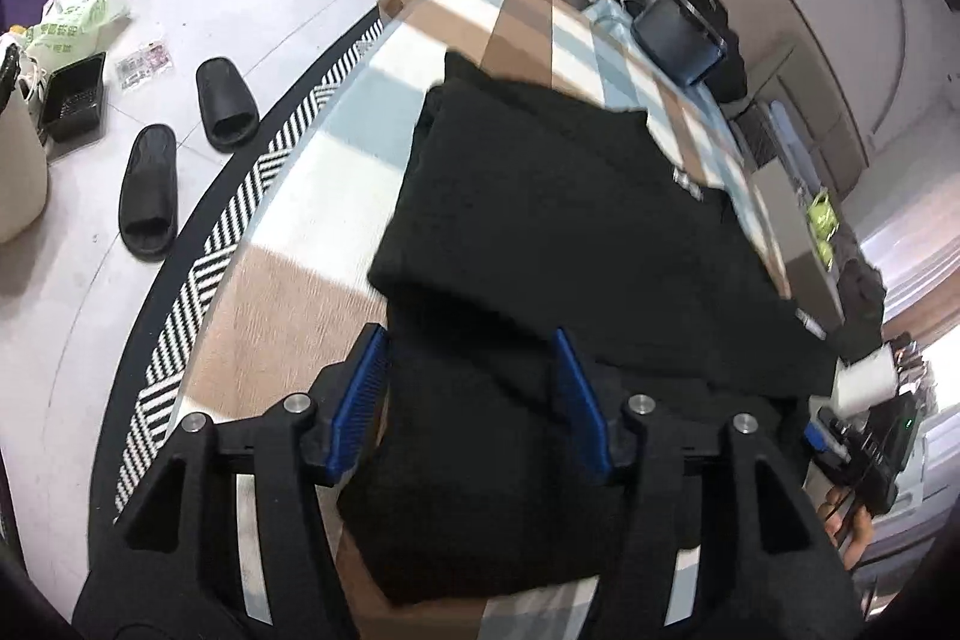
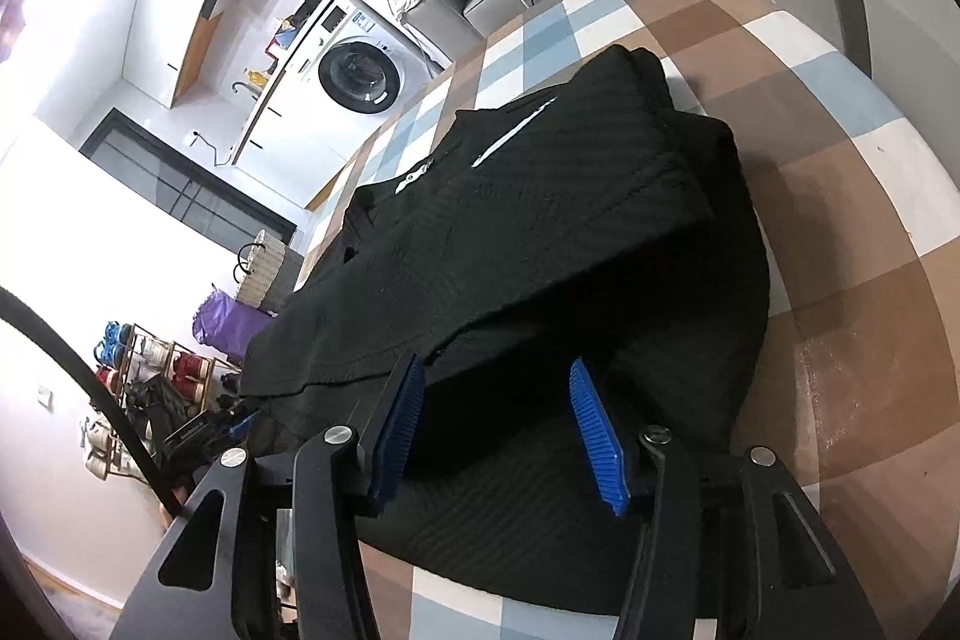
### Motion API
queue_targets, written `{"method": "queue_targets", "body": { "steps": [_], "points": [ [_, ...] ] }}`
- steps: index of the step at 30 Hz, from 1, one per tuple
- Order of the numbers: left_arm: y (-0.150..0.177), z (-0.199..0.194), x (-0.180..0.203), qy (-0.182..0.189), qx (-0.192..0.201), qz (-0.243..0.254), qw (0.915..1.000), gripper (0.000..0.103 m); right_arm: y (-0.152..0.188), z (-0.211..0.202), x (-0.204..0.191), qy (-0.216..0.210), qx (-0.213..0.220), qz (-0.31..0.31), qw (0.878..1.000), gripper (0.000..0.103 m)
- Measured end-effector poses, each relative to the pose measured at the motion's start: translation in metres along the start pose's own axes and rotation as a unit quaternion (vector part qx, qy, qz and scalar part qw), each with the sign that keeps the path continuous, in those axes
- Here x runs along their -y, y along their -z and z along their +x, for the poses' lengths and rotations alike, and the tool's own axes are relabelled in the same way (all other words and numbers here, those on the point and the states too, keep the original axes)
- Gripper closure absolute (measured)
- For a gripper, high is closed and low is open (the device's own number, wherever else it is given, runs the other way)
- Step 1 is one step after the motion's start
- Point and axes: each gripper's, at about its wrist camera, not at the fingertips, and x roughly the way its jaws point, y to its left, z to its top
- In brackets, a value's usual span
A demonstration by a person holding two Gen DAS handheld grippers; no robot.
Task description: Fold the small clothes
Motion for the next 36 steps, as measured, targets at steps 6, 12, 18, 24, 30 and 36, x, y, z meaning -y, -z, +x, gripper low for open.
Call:
{"method": "queue_targets", "body": {
  "steps": [6,12,18,24,30,36],
  "points": [
    [-0.029,-0.002,0.015,0.025,0.043,0.007,0.9987,0.049,-0.010,0.000,0.008,-0.006,0.017,0.019,1.000,0.050],
    [-0.048,0.011,0.023,-0.012,0.045,0.007,0.9989,0.073,-0.020,-0.006,0.025,-0.039,0.046,0.074,0.995,0.050],
    [-0.063,0.011,0.016,-0.004,0.062,-0.012,0.9980,0.093,-0.031,-0.005,0.030,-0.044,0.056,0.095,0.993,0.050],
    [-0.068,0.003,0.013,0.000,0.070,-0.014,0.9975,0.093,-0.018,-0.018,0.027,-0.009,0.041,0.079,0.996,0.050],
    [-0.066,0.004,0.018,-0.002,0.065,-0.003,0.9979,0.093,-0.021,-0.040,0.035,0.044,0.070,0.051,0.995,0.050],
    [-0.063,0.000,0.022,-0.006,0.068,0.002,0.9977,0.093,-0.054,-0.039,0.032,0.026,0.081,0.012,0.996,0.049]
  ]
}}
